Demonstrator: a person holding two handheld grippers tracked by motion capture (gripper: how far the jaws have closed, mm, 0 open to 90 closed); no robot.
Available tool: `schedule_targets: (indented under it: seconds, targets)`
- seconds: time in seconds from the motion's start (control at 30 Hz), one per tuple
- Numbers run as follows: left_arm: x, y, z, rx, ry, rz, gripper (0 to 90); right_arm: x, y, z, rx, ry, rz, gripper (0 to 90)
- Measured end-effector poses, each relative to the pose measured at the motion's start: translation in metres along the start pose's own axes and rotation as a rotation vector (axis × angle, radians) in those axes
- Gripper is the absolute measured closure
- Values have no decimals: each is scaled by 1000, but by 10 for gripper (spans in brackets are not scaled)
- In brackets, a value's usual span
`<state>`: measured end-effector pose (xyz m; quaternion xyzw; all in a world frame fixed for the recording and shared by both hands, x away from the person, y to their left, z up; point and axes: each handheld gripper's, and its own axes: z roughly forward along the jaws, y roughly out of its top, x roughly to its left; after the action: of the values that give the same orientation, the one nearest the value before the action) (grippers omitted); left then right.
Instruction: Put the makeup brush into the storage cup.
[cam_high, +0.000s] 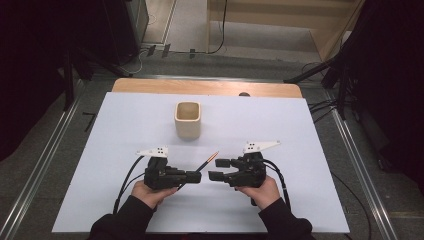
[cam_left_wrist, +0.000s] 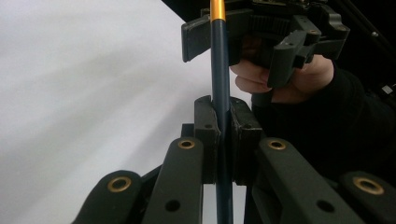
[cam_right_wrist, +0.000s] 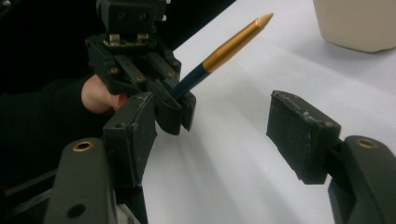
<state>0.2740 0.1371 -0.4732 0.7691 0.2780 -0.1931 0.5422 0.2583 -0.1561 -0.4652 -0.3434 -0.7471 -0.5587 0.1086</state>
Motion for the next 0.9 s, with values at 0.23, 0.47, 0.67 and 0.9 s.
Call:
schedule_targets:
  seconds: [0.23, 0.47, 0.67, 0.9]
  targets:
    - [0, 0, 2, -3, -13, 5, 844, -3, 3, 3, -49, 24, 37, 396]
    - [-1, -1, 6, 1, -29, 13, 844, -5, 5, 6, -70, 57, 63, 488]
    - [-2, -2, 8, -14, -39, 13, 844, -8, 5, 12, -82, 98, 93, 577]
    - [-1, -1, 8, -41, -51, 14, 844, -8, 4, 21, -86, 152, 138, 677]
